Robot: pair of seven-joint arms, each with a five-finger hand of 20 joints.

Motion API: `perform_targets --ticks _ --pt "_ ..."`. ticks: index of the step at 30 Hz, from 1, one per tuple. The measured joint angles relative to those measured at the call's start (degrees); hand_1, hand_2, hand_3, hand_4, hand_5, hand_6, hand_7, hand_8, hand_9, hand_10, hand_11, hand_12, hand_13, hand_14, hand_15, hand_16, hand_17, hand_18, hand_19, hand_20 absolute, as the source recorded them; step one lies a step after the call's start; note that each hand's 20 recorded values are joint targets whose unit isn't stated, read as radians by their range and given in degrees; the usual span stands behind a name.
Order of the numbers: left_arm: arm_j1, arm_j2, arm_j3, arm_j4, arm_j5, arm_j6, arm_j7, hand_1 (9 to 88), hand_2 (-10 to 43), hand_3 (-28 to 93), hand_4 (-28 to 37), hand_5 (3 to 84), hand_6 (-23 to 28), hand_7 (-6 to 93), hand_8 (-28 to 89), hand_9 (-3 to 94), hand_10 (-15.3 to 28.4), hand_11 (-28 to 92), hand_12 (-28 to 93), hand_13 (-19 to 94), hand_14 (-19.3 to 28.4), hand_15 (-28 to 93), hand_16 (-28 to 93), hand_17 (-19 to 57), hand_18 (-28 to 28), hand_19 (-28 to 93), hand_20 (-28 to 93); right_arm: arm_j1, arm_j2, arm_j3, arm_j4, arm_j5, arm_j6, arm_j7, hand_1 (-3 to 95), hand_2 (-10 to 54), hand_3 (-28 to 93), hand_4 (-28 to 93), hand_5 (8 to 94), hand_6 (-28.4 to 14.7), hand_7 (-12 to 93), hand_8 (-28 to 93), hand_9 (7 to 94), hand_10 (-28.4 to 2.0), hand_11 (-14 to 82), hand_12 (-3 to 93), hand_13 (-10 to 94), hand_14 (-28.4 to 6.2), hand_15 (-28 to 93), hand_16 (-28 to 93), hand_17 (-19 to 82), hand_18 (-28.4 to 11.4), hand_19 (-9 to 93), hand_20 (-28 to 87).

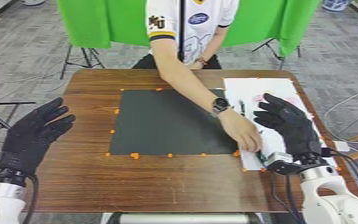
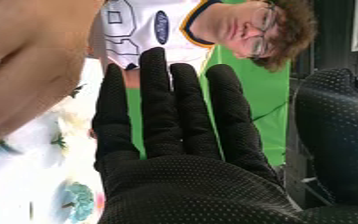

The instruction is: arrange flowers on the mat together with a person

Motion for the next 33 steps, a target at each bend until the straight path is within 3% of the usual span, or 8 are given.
perform_targets --ticks 33 --pt "0.42 -0.60 0.09 0.02 -0.05 0.09 -0.16 26.3 0.7 71 -24.5 41.0 6.3 13.2 -8 32.6 14.0 21 14 27 16.5 37 1 -6.8 23.6 50 18 0.57 0.60 -0.61 -0.04 -0.05 0.27 0.25 15.3 8.7 87 -22 39.9 -3.9 17 -10 42.3 -14.3 9.4 20.1 39 -12.1 24 28 10 -21.8 48 30"
